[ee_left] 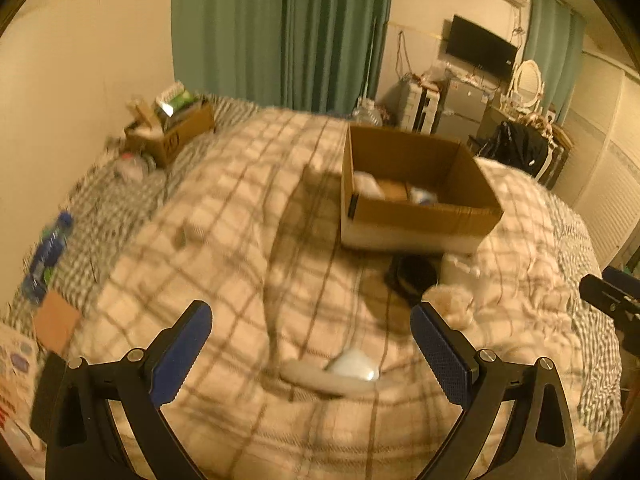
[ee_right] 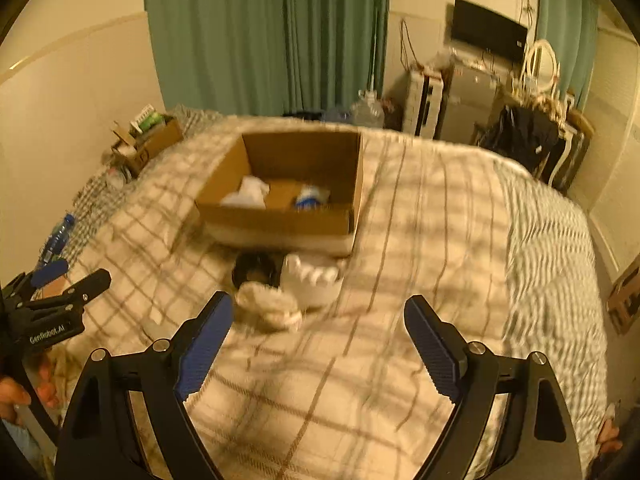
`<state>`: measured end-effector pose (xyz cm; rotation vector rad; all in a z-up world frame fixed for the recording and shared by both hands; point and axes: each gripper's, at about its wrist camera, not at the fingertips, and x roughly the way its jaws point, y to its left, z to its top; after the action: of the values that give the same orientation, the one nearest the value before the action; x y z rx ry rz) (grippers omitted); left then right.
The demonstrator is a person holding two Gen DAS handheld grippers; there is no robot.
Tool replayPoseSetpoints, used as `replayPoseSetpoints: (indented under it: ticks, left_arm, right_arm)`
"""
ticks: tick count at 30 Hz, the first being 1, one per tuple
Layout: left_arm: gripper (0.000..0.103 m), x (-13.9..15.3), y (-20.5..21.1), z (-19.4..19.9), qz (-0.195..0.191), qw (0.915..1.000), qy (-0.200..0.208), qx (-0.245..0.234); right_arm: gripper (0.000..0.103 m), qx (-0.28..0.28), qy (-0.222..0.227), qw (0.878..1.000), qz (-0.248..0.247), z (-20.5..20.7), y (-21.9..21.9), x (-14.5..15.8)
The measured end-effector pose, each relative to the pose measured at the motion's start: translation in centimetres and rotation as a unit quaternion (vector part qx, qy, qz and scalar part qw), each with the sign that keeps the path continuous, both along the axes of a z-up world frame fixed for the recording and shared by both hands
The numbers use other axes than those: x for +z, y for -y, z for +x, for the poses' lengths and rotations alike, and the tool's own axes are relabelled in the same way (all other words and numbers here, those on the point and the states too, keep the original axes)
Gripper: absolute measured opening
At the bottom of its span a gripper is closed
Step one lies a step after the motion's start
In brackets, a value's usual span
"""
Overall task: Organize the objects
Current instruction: 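Grasp the black round object with the left gripper while the right grasps the tape roll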
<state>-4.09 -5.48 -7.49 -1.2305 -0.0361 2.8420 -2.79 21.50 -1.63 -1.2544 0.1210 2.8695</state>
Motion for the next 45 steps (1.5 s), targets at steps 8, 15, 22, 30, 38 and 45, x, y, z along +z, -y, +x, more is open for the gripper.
replayPoseSetpoints:
  ticks: [8, 15, 22, 30, 38, 45]
  left_arm:
    - [0.102, -3.8, -1.4, -2.7, 0.001, 0.9976, 0.069, -0.003]
    - [0.102, -3.6, -4.4, -7.9, -0.004, 0.9976, 0.061, -0.032]
    - [0.102, -8.0, -6.7, -10.0, -0.024, 0.9947, 0.082, -0.058]
    - [0.083, -10.6, -8.7, -11.0, -0.027, 0.9888, 0.109, -0.099]
    - [0.032, -13.0, -10.0, -13.1, 0.008, 0.9787, 0.151, -0.139]
    - [0.014, -12.3, -8.6, -12.3, 0.040, 0.9799, 0.141, -0.135]
  right_arm:
    - [0.089, -0.009, 0.051, 0.999, 0.002, -3.6, 0.0, -5.0]
    - [0.094, -0.006, 0.046, 0.999, 0.001, -9.7, -0.1, -4.7]
    - [0.097, -0.041, 0.051, 0.998, 0.009, -11.0, -1.1, -9.0]
    - [0.097, -0.035, 0.063, 0.997, -0.032, -10.8, -2.1, -11.9]
    - [0.097, -0.008, 0.077, 0.996, -0.046, -12.0, -1.5, -13.3]
    - [0.085, 0.014, 0.082, 0.995, -0.061, -12.6, -0.9, -13.9]
